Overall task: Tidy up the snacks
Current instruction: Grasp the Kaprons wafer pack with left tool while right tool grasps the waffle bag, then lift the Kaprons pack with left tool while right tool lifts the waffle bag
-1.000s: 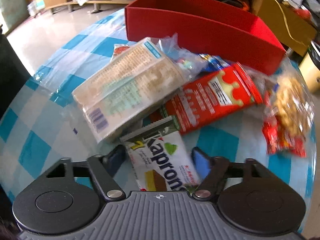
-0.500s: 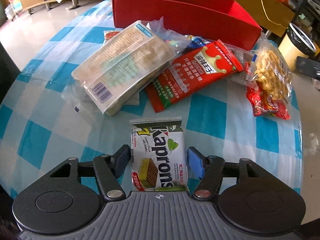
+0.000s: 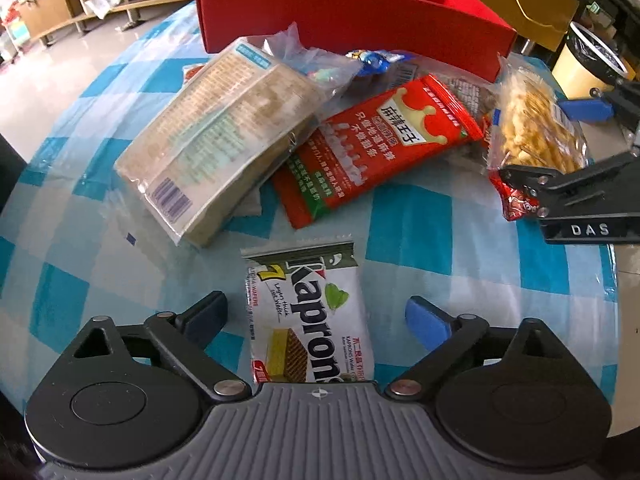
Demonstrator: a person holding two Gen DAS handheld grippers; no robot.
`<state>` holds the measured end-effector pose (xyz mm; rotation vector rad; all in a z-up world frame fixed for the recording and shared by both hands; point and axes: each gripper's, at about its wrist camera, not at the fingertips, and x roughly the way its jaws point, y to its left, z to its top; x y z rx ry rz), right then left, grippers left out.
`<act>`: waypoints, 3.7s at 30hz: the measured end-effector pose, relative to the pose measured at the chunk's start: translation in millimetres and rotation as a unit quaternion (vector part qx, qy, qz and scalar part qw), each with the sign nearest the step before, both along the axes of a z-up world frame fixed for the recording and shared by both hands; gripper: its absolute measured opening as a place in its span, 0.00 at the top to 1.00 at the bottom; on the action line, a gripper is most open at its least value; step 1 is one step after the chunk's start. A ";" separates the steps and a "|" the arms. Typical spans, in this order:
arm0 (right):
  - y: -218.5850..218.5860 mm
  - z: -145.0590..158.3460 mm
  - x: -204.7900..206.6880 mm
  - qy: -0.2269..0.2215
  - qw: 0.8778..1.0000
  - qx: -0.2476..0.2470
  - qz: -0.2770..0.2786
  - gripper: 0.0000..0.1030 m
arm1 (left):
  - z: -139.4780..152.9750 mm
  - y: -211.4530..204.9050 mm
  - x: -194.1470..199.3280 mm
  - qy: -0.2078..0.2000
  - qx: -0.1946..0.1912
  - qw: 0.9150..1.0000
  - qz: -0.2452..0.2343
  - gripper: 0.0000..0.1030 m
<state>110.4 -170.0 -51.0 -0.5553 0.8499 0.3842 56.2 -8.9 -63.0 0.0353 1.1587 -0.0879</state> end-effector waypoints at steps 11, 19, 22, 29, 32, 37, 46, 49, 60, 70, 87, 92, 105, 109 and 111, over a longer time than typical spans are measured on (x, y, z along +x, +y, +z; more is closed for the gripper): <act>0.6 27.9 -40.9 0.014 0.996 0.055 -0.073 0.53 | 9.2 11.3 -11.3 -0.012 0.011 1.000 0.014 0.36; 0.4 38.3 -66.3 0.012 0.993 0.084 -0.088 0.61 | 7.3 13.5 -21.9 -0.011 0.028 0.999 0.017 0.32; 2.8 37.0 -71.7 0.011 0.993 0.081 -0.083 0.61 | 4.9 13.5 -23.0 -0.016 0.040 0.999 0.022 0.20; 0.9 43.9 -74.9 0.016 0.991 0.106 -0.082 0.62 | 7.3 29.3 -23.6 0.002 0.023 0.999 0.046 0.29; 0.6 50.5 -73.6 0.012 0.989 0.119 -0.084 0.62 | 11.8 28.5 -22.8 0.012 0.027 0.998 0.047 0.38; 5.2 49.7 -69.0 0.021 0.989 0.122 -0.079 0.62 | 17.5 34.1 -22.6 0.006 0.016 0.998 0.053 0.38; 5.4 71.6 -60.0 0.006 0.983 0.160 -0.092 0.70 | 62.6 37.4 -20.8 -0.043 -0.019 0.997 0.054 0.38; 6.3 77.3 -55.5 0.006 0.980 0.178 -0.091 0.89 | 73.2 29.7 -16.2 -0.060 -0.025 0.997 0.040 0.38; -9.5 53.0 -45.9 0.062 0.976 0.180 -0.100 0.82 | 71.0 23.8 2.8 -0.062 -0.056 0.996 0.023 0.37; 30.1 11.1 -61.3 0.094 0.990 0.098 -0.038 0.26 | 69.2 39.2 -4.7 -0.050 -0.090 0.994 0.019 0.37; -6.9 49.6 -64.8 0.087 0.971 0.201 -0.095 0.91 | 70.1 31.1 -2.6 -0.053 -0.082 0.995 0.010 0.37; -8.6 33.3 -59.8 0.075 0.979 0.153 -0.109 0.68 | 69.4 31.6 -2.6 -0.048 -0.089 0.995 0.008 0.37; 13.6 -0.2 -50.4 0.087 0.985 0.092 -0.118 0.29 | 64.5 25.4 -3.9 -0.041 -0.086 0.995 -0.006 0.37; -7.9 9.2 -58.0 0.103 0.975 0.149 -0.128 0.42 | 62.6 27.0 -4.3 -0.039 -0.084 0.996 -0.002 0.37; -17.4 20.1 -63.2 0.099 0.969 0.180 -0.135 0.56 | 64.7 26.5 -4.8 -0.042 -0.088 0.995 -0.003 0.37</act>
